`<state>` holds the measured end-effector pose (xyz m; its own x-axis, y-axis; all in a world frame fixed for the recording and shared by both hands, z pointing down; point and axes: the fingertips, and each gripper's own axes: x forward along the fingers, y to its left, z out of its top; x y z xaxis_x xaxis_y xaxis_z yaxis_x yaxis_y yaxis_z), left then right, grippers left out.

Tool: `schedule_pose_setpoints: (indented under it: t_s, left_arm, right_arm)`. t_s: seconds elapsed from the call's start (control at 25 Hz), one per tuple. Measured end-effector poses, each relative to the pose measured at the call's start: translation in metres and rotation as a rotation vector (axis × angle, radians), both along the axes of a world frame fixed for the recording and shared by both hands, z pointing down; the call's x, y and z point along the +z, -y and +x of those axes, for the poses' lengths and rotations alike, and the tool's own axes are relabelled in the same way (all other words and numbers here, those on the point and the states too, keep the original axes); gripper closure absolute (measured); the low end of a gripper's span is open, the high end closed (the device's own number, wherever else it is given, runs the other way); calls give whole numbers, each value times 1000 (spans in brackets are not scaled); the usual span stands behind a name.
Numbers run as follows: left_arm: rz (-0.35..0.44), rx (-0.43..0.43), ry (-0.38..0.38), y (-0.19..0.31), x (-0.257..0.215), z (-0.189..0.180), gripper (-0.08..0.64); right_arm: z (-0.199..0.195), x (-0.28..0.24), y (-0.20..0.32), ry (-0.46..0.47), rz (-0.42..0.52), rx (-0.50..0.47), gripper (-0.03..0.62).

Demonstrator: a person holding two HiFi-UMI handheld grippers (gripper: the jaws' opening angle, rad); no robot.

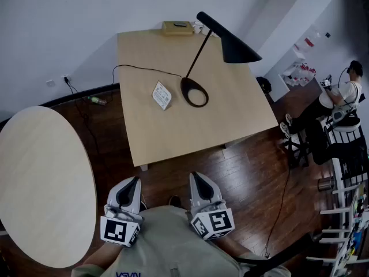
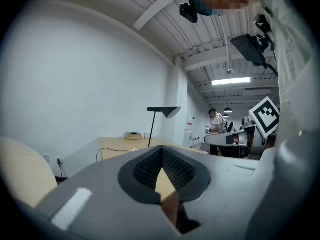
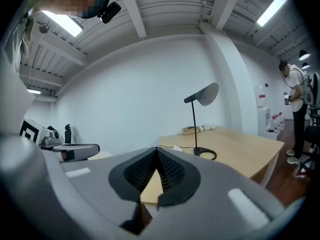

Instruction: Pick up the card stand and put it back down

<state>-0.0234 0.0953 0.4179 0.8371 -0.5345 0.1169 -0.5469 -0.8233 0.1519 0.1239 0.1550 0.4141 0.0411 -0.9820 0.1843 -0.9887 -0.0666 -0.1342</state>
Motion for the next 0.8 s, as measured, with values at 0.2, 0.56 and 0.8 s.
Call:
schedule_pose_setpoints:
  t_s: [0.2,0.56,0.8]
  left_arm:
    - [-1,0,-16,13,-1,-34,560]
    - [-23,-66,-56,38,0,-68,560]
    - [-37,-101,-17,56,12,-59,560]
  right_arm:
    - [-31,-6,11,17,-6,32,592]
    - [-51,-9,34,-7,-9,31,592]
    - [-29,3,69,12,-12,-1,592]
